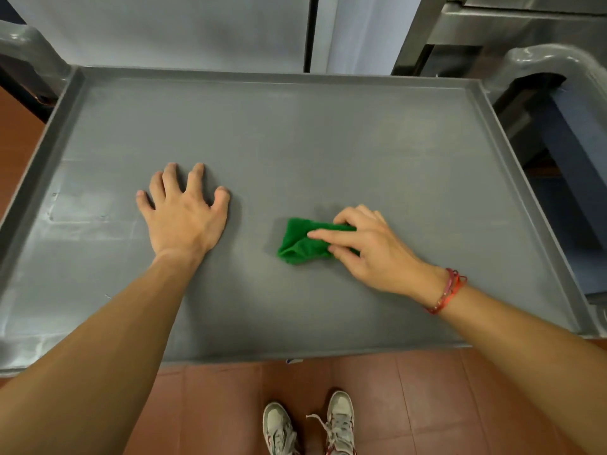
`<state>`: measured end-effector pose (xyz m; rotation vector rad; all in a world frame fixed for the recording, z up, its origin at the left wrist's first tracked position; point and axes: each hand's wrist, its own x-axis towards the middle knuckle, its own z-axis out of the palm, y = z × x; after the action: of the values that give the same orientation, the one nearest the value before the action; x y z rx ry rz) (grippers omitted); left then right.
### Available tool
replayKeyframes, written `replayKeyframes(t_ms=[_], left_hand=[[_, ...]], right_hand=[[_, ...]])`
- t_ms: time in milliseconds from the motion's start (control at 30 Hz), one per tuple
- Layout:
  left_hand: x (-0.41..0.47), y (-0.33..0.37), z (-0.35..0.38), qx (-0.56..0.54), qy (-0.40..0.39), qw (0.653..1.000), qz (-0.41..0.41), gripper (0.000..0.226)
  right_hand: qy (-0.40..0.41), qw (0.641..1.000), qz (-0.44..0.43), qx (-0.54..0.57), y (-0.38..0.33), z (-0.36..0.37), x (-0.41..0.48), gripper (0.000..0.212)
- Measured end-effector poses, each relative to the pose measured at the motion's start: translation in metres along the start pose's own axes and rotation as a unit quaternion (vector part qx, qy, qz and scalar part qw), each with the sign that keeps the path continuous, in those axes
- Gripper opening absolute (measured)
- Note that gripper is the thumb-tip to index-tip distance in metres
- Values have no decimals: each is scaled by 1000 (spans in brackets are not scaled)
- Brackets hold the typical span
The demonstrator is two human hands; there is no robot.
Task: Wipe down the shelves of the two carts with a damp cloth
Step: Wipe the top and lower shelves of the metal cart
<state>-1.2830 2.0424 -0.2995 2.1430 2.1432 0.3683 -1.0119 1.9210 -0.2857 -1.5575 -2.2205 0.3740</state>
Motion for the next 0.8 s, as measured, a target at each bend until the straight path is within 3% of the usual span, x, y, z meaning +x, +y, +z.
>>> replayKeyframes(t_ms=[133, 300, 467, 567, 700, 800], left_hand=[[-5, 4, 0, -4, 3, 1000, -13, 56], [-6, 5, -1, 1, 5, 1000, -7, 55], [-11, 16, -3, -39, -7, 999, -22, 54], [-31, 43, -13, -103, 3, 989, 103, 54], [-86, 80, -37, -149, 0, 933, 328, 33], [-132, 95, -47, -146, -37, 890, 431, 29]], right_hand=[[11, 1000, 7, 12, -11, 1, -17, 36], [-78, 992, -72, 62, -45, -3, -83, 33], [-105, 990, -66, 73, -43, -8, -87, 35], [-97, 990, -50, 88, -41, -16, -84, 45], [22, 995, 47, 83, -19, -32, -80, 41], [67, 988, 136, 22, 5, -39, -88, 44]])
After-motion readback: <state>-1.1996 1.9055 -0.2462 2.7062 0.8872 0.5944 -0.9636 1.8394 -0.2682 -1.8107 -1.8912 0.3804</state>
